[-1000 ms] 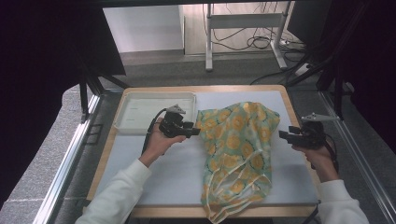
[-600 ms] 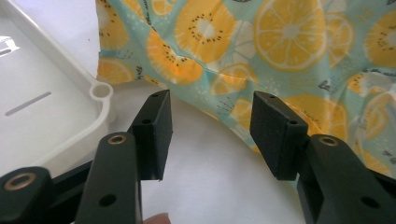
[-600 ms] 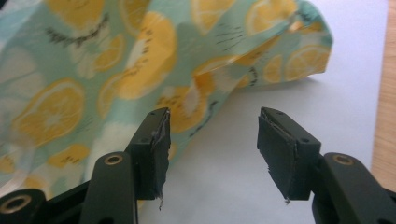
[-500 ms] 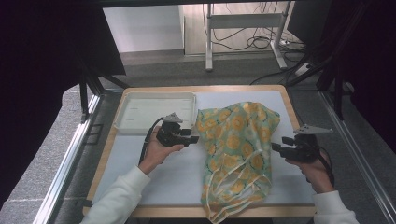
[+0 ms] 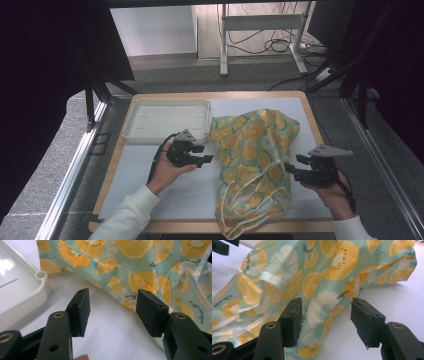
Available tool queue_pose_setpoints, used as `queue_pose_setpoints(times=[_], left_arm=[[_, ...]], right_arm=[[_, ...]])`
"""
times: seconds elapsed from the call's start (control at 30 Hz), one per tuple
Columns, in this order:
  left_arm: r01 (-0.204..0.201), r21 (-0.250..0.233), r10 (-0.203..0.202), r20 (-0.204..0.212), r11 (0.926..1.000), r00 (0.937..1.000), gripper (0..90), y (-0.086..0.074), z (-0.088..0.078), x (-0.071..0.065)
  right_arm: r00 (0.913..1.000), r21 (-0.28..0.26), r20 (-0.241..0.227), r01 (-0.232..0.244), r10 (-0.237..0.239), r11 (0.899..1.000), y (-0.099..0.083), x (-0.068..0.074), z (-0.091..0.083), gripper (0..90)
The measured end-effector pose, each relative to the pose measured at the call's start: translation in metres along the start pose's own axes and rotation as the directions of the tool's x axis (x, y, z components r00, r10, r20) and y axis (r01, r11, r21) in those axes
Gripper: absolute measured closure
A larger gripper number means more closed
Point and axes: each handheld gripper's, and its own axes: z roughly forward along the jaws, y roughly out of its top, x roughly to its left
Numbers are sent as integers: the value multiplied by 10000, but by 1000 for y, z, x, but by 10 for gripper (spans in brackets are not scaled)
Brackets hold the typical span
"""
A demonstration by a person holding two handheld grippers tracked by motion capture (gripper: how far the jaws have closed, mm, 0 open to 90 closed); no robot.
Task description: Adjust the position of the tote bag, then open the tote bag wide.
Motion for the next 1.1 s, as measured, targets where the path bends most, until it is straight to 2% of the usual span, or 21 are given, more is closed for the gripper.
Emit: queue_pose_setpoints(times=[0.33, 0.6, 0.83, 0.97, 1.1], left_arm=[[-57, 130, 56, 35, 9999, 10000, 429, -5, 0, -9], [-485, 243, 474, 430, 9985, 9979, 424, -1, 6, -24], [-747, 377, 714, 820, 9965, 9941, 407, -3, 13, -41], [-952, 563, 894, 980, 9939, 9912, 405, -3, 22, -50], [-1271, 837, 1189, 964, 9884, 9882, 404, -5, 33, -58]], right_arm=[[9988, -91, -406, 253, -257, 9996, 0, 13, -1, 424], [9965, 73, -674, 494, -488, 9988, -2, 24, 0, 423], [9968, 240, -702, 388, -370, 9990, -7, 26, 4, 422], [9971, 276, -687, 350, -330, 9990, -9, 25, 5, 423], [9971, 285, -691, 344, -324, 9990, -9, 26, 4, 423]])
